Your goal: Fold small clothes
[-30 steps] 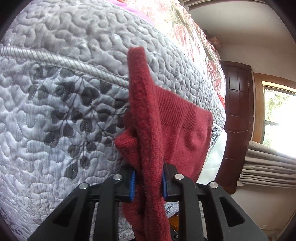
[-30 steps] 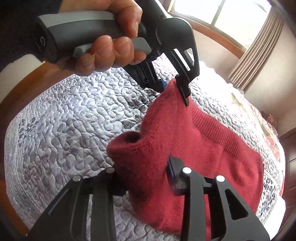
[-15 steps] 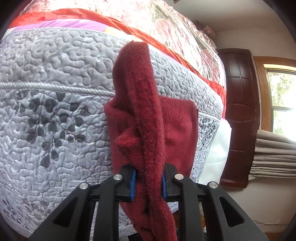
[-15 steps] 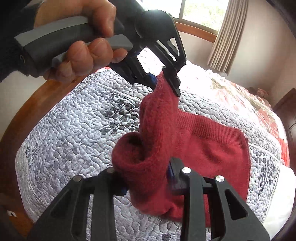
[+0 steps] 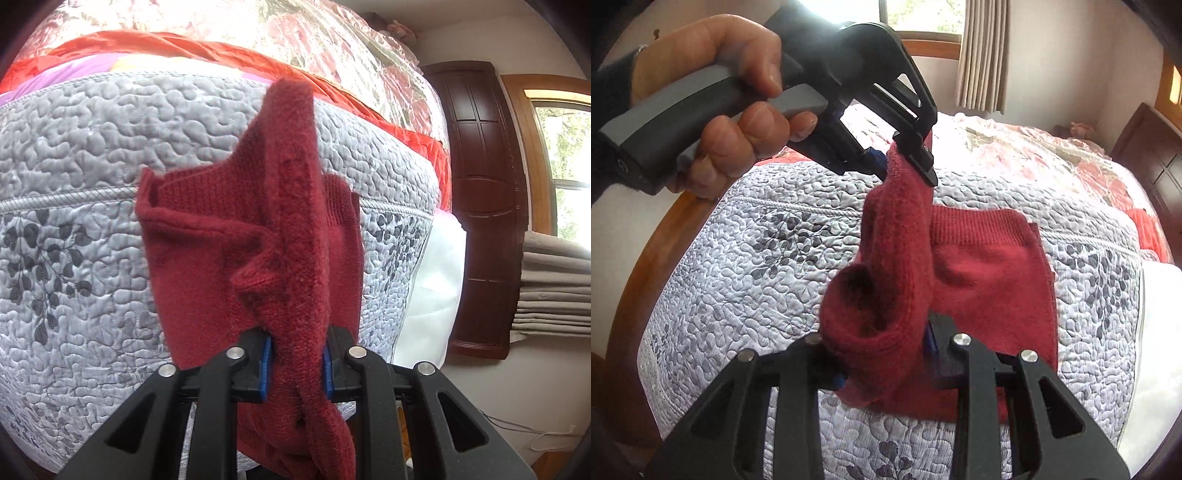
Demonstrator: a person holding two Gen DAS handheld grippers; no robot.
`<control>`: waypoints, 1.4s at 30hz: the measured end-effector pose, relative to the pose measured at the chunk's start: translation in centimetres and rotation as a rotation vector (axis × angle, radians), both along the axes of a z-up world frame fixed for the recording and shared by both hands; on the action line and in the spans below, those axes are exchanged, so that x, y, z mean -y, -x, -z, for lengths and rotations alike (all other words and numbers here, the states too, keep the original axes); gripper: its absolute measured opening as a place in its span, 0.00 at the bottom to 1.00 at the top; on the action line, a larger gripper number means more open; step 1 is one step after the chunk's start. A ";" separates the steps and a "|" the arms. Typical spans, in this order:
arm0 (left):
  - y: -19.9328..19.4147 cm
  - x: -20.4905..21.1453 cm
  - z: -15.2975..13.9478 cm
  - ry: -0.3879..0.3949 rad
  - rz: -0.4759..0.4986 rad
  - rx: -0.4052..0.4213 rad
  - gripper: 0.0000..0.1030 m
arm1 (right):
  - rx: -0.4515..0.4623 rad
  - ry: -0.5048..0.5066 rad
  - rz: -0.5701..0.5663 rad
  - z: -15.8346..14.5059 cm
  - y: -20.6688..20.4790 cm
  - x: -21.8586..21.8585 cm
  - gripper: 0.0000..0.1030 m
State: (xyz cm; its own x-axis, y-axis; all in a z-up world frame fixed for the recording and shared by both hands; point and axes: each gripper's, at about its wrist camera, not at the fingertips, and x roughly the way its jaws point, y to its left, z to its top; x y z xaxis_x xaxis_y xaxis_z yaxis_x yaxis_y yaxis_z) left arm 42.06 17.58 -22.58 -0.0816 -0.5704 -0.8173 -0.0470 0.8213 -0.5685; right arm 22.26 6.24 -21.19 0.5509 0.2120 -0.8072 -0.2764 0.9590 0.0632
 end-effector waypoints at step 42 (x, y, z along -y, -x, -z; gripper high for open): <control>0.7 20.2 9.7 -0.387 0.117 0.024 0.40 | -0.181 -0.474 0.224 13.2 1.7 19.7 0.27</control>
